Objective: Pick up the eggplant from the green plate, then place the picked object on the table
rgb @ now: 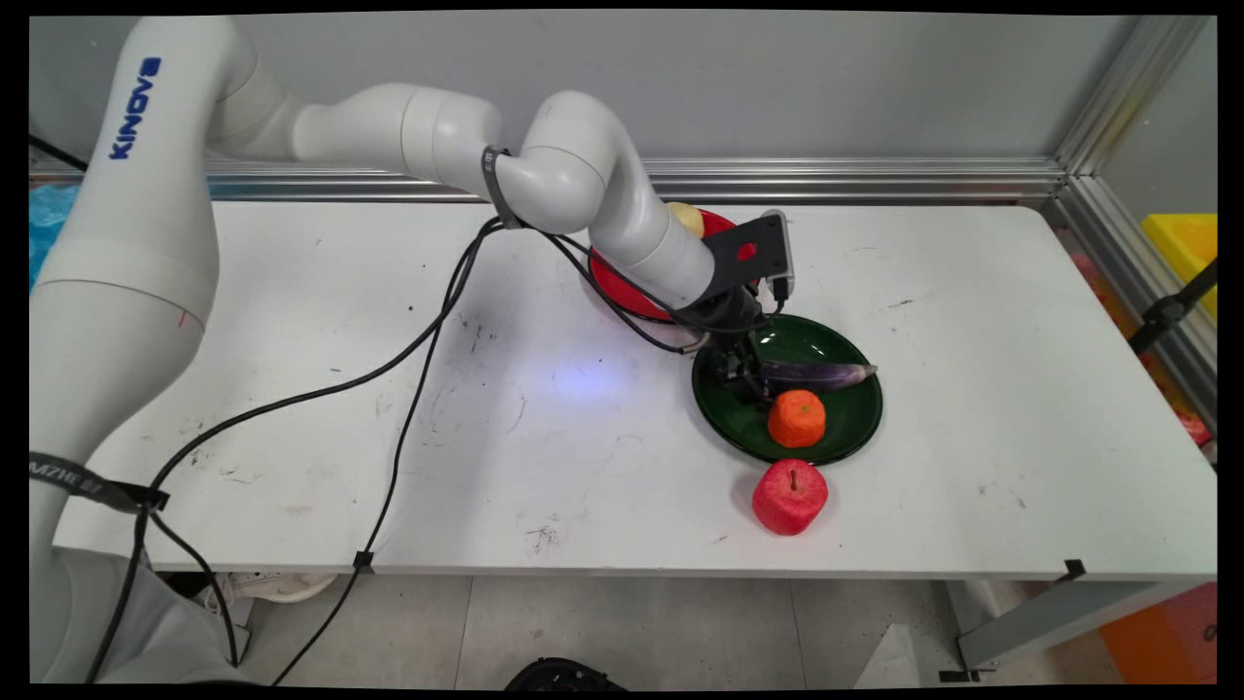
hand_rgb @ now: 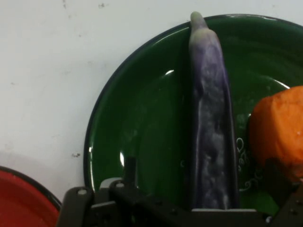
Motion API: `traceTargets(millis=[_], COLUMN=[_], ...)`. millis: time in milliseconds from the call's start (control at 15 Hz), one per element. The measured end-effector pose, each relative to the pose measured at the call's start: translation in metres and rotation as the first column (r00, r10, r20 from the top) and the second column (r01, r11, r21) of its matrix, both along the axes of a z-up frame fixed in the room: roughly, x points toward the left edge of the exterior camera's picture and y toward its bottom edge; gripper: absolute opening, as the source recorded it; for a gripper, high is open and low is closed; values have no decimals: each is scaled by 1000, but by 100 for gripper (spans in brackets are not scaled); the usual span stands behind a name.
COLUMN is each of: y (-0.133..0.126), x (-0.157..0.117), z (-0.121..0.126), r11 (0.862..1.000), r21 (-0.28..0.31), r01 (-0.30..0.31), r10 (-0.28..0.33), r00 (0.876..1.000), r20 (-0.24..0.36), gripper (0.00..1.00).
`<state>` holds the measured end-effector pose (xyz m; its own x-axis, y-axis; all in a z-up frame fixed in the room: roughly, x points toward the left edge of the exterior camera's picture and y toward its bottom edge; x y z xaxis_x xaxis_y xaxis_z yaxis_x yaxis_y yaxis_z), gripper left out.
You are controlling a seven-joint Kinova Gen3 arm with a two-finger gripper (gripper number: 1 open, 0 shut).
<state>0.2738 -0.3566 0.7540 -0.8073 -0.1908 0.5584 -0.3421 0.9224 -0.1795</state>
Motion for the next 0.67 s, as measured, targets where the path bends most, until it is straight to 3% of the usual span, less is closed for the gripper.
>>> traceTargets(millis=[200,267,667], y=[0,0,1], x=[-1,-1,-2], z=[-6,-7,-10], r11=[1000,1000,1000], r21=[-1,-1,7], r01=[4,5,12], r10=[-4,-5,-12], r00=[1000,1000,1000], r20=[0,0,-7], gripper=[100,0,0])
